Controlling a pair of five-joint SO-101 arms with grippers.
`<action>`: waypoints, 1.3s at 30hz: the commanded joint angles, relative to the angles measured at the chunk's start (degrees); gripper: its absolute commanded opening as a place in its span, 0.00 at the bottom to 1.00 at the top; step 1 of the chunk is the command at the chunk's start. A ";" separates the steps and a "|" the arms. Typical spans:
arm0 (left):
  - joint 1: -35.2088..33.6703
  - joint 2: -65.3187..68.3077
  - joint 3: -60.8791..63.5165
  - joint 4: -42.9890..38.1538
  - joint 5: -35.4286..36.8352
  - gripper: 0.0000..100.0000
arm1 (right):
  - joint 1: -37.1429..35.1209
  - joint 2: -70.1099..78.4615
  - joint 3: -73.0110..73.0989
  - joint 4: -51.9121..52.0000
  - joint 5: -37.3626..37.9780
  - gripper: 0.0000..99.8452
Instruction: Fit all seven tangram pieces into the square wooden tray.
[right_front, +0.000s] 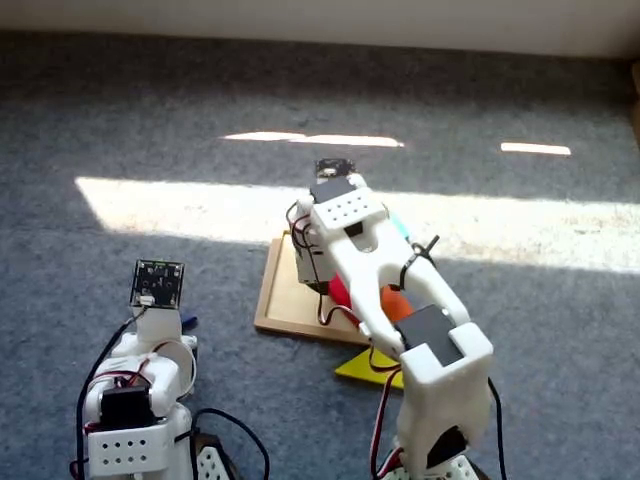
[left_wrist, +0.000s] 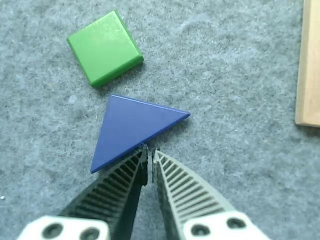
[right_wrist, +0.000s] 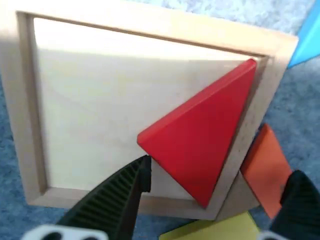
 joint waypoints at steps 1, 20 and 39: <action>-0.75 -2.33 1.10 0.44 -0.35 0.04 | -0.31 -1.36 -0.92 1.10 3.16 0.39; -0.75 -2.33 1.10 0.44 -0.35 0.04 | 10.07 -0.92 -0.57 0.75 3.69 0.39; -0.75 -2.33 1.10 0.44 -0.35 0.04 | 16.66 -17.54 3.21 0.75 10.46 0.39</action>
